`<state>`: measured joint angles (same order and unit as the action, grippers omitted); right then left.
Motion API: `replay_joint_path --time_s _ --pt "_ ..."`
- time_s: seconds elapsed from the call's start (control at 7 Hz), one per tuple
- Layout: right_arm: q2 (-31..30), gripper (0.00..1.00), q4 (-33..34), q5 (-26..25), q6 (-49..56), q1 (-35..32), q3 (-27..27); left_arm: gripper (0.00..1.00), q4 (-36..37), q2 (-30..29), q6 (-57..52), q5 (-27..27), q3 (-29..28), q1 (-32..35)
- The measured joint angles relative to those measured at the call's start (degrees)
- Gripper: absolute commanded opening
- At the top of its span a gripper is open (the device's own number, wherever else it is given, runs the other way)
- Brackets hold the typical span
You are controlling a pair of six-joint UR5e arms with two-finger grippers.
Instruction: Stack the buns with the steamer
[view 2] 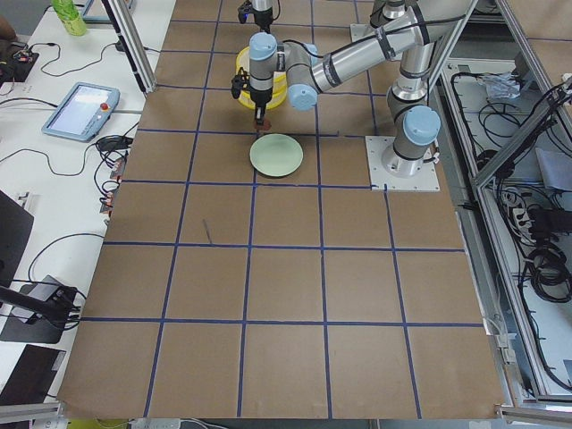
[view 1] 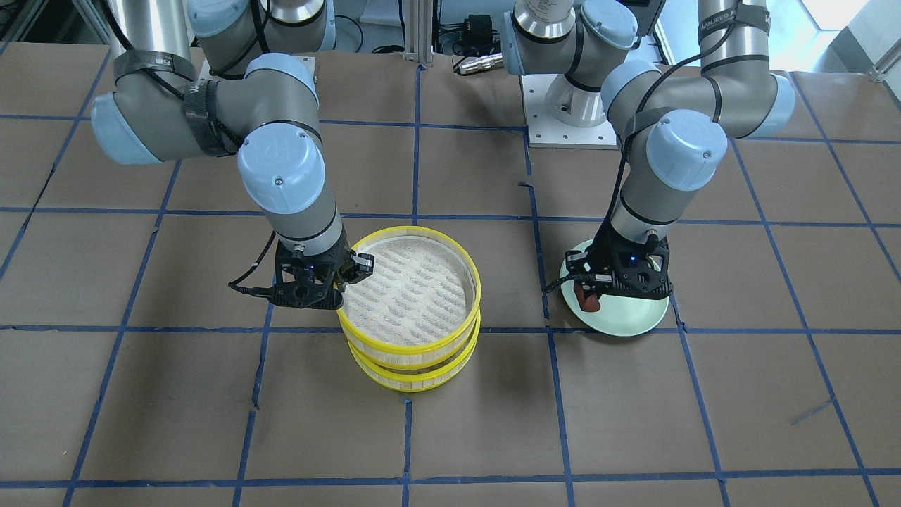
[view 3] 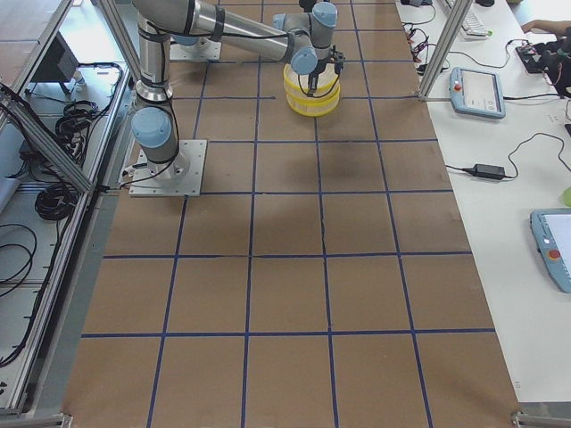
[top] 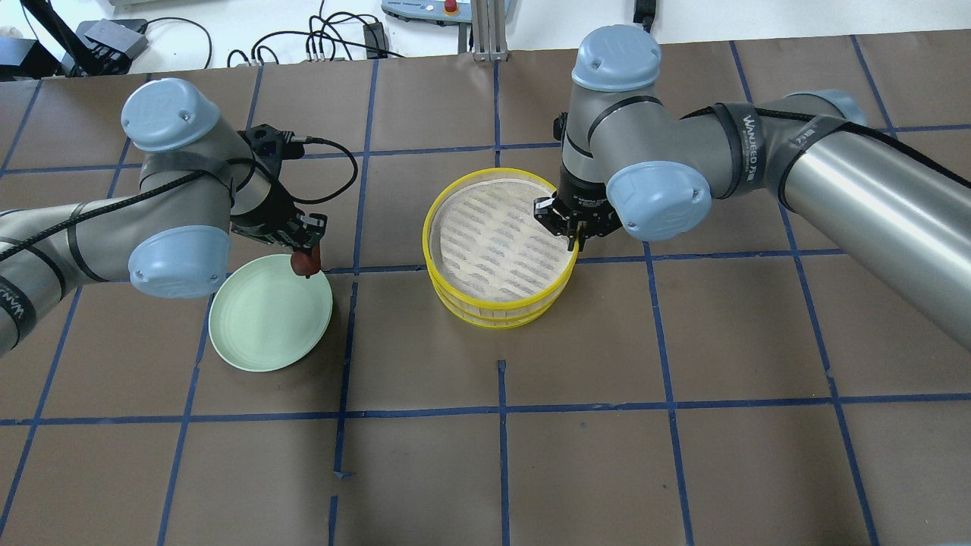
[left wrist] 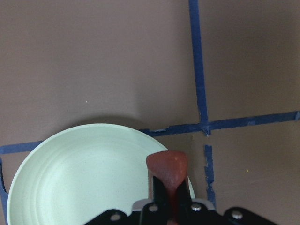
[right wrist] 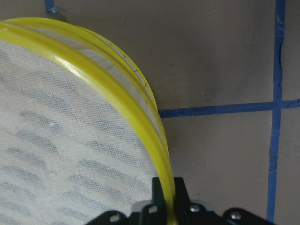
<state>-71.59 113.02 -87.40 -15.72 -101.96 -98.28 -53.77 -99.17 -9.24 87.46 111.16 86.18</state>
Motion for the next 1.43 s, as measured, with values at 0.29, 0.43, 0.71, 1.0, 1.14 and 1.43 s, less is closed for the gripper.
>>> replay_joint_path --time_s 0.29,0.43,0.71,1.0,1.14,1.43 --pt "0.62 0.07 0.00 0.03 -0.26 -0.18 -0.12 0.08 0.27 1.32 7.71 -2.57 -3.89 5.93" --pt "0.78 0.07 0.05 0.04 -0.57 -0.28 -0.14 0.08 0.48 1.33 11.02 -4.63 -5.69 8.04" --pt "0.99 0.07 0.16 0.06 -0.91 -0.33 -0.05 0.08 1.37 0.82 15.85 -9.16 -7.16 9.70" --pt "1.11 0.07 0.20 0.12 -1.03 -0.34 0.15 0.08 5.09 -0.99 22.26 -14.23 -7.30 12.08" --pt "1.23 0.08 0.24 0.13 -1.05 -0.34 0.22 0.08 7.99 -2.78 26.14 -14.67 -7.34 14.36" --pt "1.50 0.17 0.35 0.36 -1.10 -0.34 0.36 0.08 12.58 -5.43 31.08 -14.77 -7.36 16.72"
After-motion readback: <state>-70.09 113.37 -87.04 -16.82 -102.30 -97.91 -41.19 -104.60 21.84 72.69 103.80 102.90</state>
